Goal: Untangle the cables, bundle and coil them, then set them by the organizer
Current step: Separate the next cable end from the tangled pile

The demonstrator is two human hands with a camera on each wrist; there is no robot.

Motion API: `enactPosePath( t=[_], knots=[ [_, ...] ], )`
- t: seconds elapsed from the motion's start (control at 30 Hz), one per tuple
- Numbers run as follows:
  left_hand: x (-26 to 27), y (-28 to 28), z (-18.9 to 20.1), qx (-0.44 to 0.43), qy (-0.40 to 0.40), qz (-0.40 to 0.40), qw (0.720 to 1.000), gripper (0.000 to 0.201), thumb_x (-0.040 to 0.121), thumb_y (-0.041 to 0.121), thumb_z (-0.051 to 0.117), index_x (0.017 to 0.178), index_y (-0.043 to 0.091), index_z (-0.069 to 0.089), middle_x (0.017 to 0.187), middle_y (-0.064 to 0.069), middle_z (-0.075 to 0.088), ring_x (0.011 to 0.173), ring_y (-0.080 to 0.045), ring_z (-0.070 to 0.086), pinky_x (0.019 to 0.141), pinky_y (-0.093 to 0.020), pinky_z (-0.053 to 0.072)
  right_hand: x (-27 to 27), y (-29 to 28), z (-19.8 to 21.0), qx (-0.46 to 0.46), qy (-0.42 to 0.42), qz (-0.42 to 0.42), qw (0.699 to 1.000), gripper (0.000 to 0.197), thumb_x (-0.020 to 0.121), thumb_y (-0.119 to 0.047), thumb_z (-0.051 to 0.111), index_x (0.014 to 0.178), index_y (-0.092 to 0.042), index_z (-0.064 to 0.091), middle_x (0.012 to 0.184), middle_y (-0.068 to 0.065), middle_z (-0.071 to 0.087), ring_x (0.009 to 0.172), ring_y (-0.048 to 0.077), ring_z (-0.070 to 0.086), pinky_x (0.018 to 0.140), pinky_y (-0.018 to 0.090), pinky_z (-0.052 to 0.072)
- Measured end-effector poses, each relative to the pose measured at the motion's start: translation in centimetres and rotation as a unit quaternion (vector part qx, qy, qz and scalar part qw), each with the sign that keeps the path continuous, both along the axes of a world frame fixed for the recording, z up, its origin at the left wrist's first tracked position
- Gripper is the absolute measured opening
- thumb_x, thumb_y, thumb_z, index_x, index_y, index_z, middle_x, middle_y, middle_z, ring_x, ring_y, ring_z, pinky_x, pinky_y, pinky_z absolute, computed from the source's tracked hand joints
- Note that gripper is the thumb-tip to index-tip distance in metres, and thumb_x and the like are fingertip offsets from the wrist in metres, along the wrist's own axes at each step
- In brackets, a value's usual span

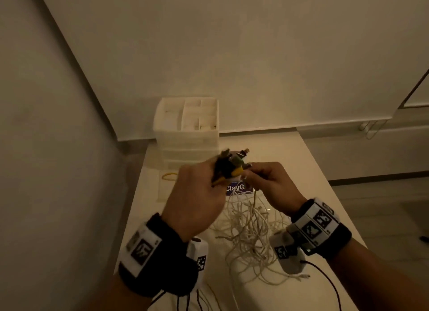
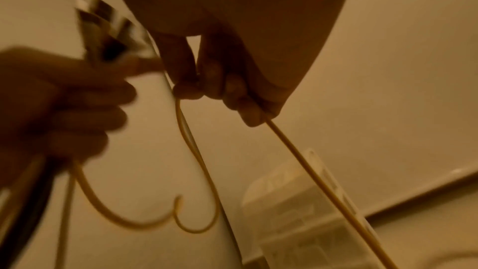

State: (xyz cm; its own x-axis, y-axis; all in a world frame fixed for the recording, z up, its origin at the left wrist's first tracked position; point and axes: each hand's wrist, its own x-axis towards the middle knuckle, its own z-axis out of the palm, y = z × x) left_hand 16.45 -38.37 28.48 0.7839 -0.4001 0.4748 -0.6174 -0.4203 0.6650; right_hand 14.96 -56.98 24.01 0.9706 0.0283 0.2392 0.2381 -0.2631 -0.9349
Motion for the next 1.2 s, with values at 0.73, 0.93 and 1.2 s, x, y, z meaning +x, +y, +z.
enactPosePath(
  t=[0.73,0.93,1.2],
  knots=[
    [3.2,3.5,2.7,-0.219,-0.009,0.166,0.962,0.022,0.094,0.035,0.058,0.08,0.022,0.07,0.071,0.011,0.067,0.063,-0.013,0.063,0.061,-0.031,0.049,0.6,-1.1,-11.4,-0.133,0.066,-0.067,0.987,0.019,0.1,-0.012,0.045,0.085,-0.009,0.057,0.072,-0.008,0.056,0.064,0.001,0.049,0.061,0.015,0.037],
    [2.8,5.3,1.4,-0.259,0.035,0.125,0.957,0.038,0.093,0.046,0.055,0.08,0.013,0.067,0.046,0.009,0.05,0.038,-0.025,0.037,0.045,-0.033,0.034,2.0,-3.6,-11.9,-0.17,0.082,-0.095,0.977,0.018,0.096,-0.009,0.053,0.086,-0.02,0.063,0.085,-0.011,0.07,0.08,-0.005,0.059,0.071,0.016,0.041],
    [2.5,5.5,1.2,-0.272,0.127,0.067,0.951,0.032,0.089,0.048,0.057,0.084,0.019,0.07,0.042,0.008,0.04,0.035,-0.012,0.028,0.049,-0.027,0.027,0.5,-3.6,-8.8,-0.098,0.096,-0.1,0.985,0.023,0.097,0.001,0.047,0.095,-0.015,0.064,0.084,0.004,0.07,0.069,0.008,0.065,0.062,0.013,0.044]
  ],
)
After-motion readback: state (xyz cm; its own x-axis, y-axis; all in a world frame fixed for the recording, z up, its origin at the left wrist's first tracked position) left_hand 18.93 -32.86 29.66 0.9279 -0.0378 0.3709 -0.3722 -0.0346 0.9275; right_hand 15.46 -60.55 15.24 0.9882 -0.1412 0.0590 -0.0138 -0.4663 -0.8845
